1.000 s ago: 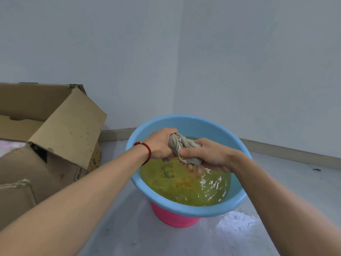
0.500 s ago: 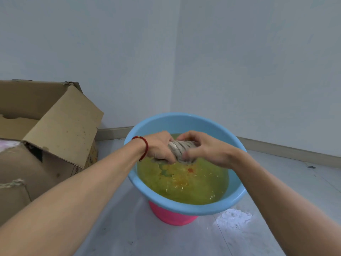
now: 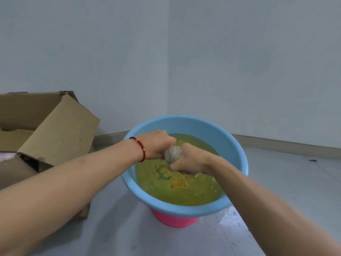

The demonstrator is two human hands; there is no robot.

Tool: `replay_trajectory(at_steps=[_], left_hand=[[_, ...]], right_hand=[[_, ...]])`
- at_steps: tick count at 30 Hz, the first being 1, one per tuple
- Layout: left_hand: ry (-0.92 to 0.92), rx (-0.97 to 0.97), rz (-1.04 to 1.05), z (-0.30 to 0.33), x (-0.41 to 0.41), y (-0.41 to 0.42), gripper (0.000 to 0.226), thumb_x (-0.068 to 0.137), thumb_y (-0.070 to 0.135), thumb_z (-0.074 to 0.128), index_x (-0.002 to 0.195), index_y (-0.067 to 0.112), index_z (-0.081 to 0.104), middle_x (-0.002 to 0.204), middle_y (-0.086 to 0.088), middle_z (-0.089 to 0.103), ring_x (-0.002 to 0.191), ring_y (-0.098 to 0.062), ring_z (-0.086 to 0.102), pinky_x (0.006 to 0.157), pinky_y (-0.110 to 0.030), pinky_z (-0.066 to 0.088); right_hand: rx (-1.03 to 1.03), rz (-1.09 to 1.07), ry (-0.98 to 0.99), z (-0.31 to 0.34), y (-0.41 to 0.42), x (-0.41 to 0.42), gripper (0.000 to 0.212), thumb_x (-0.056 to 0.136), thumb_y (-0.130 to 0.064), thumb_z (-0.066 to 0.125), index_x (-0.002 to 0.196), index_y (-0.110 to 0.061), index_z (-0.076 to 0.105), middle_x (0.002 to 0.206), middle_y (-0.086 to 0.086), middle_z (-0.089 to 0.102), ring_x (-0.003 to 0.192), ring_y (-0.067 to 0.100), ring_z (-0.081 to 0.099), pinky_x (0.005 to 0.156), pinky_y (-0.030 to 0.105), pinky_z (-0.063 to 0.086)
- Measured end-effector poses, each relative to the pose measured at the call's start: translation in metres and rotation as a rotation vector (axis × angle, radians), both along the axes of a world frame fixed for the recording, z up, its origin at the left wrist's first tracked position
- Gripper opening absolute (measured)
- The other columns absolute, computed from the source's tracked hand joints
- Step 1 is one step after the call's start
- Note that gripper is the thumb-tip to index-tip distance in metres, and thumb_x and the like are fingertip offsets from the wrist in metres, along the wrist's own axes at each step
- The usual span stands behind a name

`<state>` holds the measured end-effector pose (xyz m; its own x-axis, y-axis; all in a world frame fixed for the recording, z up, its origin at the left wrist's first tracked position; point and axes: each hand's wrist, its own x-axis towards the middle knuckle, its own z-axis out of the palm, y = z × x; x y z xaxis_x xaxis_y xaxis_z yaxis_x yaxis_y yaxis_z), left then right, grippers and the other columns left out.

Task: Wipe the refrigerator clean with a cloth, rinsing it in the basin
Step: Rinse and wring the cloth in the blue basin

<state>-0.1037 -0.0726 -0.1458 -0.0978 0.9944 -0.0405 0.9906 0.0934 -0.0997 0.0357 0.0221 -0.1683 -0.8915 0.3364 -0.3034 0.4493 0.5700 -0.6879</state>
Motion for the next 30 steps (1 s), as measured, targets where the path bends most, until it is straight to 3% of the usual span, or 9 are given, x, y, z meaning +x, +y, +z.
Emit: replay_trajectory(at_steps=[4, 8, 11, 15, 18, 21, 24, 27, 30], left_hand=[[-0.466, -0.102, 0.299, -0.016, 0.010, 0.002, 0.016, 0.080, 0.022, 0.073, 0.073, 0.010, 0.064, 0.063, -0.008, 0.063, 0.054, -0.024, 0.055, 0.048, -0.028, 0.043], [-1.043, -0.371, 0.457, -0.013, 0.011, -0.003, 0.018, 0.080, 0.013, 0.081, 0.083, 0.009, 0.064, 0.062, -0.007, 0.053, 0.048, -0.017, 0.045, 0.039, -0.023, 0.036], [-1.160, -0.505, 0.504, -0.002, 0.009, -0.001, 0.019, 0.081, 0.006, 0.079, 0.093, 0.011, 0.065, 0.075, -0.006, 0.058, 0.053, -0.011, 0.051, 0.043, -0.018, 0.043], [-0.831, -0.254, 0.428, -0.003, 0.012, 0.005, 0.019, 0.072, -0.003, 0.073, 0.084, 0.011, 0.066, 0.072, -0.007, 0.063, 0.057, -0.019, 0.062, 0.051, -0.026, 0.054], [-0.291, 0.103, 0.051, -0.004, 0.003, 0.002, 0.023, 0.072, 0.007, 0.070, 0.087, 0.025, 0.067, 0.072, 0.009, 0.063, 0.066, -0.015, 0.060, 0.060, -0.033, 0.054], [-0.259, 0.380, -0.275, -0.001, -0.005, -0.006, 0.029, 0.074, 0.004, 0.067, 0.096, 0.022, 0.070, 0.076, 0.008, 0.057, 0.066, -0.013, 0.052, 0.060, -0.030, 0.046], [-0.109, 0.545, -0.488, 0.010, 0.000, -0.009, 0.015, 0.085, 0.010, 0.060, 0.097, 0.018, 0.063, 0.080, -0.001, 0.058, 0.065, -0.019, 0.052, 0.058, -0.028, 0.042], [0.093, 0.539, -0.568, 0.017, -0.006, -0.009, 0.001, 0.086, 0.009, 0.063, 0.086, 0.010, 0.063, 0.078, -0.005, 0.058, 0.060, -0.025, 0.052, 0.055, -0.033, 0.042], [0.137, 0.454, -0.352, 0.007, -0.011, -0.010, 0.012, 0.074, 0.008, 0.067, 0.079, 0.012, 0.057, 0.068, -0.007, 0.058, 0.053, -0.032, 0.057, 0.046, -0.030, 0.033]], right_hand=[[0.511, 0.056, 0.038, 0.003, -0.006, 0.003, 0.025, 0.080, -0.027, 0.080, 0.097, -0.014, 0.066, 0.087, 0.005, 0.071, 0.073, 0.027, 0.067, 0.062, 0.034, 0.053], [0.877, 0.210, 0.141, 0.006, -0.008, 0.008, 0.026, 0.093, -0.024, 0.069, 0.099, -0.016, 0.044, 0.099, 0.008, 0.066, 0.089, 0.039, 0.067, 0.064, 0.039, 0.039], [0.935, 0.242, 0.181, 0.009, -0.010, 0.007, 0.027, 0.097, -0.022, 0.063, 0.096, -0.017, 0.037, 0.091, 0.003, 0.052, 0.090, 0.036, 0.065, 0.064, 0.038, 0.034], [0.580, 0.168, -0.002, 0.019, 0.004, 0.011, 0.041, 0.084, -0.022, 0.079, 0.105, -0.018, 0.044, 0.103, 0.004, 0.059, 0.098, 0.030, 0.063, 0.074, 0.036, 0.043], [-0.221, 0.015, 0.063, 0.032, 0.023, 0.025, 0.027, 0.091, -0.026, 0.073, 0.111, -0.012, 0.063, 0.100, 0.010, 0.069, 0.091, 0.025, 0.067, 0.080, 0.038, 0.054], [-0.767, -0.109, 0.109, 0.023, 0.031, 0.033, 0.050, 0.095, -0.047, 0.067, 0.128, -0.008, 0.068, 0.113, 0.012, 0.068, 0.102, 0.025, 0.067, 0.089, 0.047, 0.057], [-1.161, 0.078, 0.065, 0.006, 0.016, 0.033, 0.069, 0.088, -0.056, 0.067, 0.137, -0.008, 0.057, 0.121, 0.020, 0.068, 0.111, 0.038, 0.068, 0.088, 0.052, 0.060], [-1.072, 0.104, 0.064, 0.015, -0.003, 0.027, 0.036, 0.096, -0.027, 0.069, 0.122, -0.005, 0.057, 0.091, 0.015, 0.071, 0.069, 0.019, 0.071, 0.053, 0.024, 0.056], [-0.250, -0.016, 0.032, 0.025, -0.008, 0.014, 0.015, 0.085, -0.020, 0.071, 0.078, -0.012, 0.060, 0.059, 0.004, 0.052, 0.045, 0.017, 0.043, 0.041, 0.025, 0.034]])
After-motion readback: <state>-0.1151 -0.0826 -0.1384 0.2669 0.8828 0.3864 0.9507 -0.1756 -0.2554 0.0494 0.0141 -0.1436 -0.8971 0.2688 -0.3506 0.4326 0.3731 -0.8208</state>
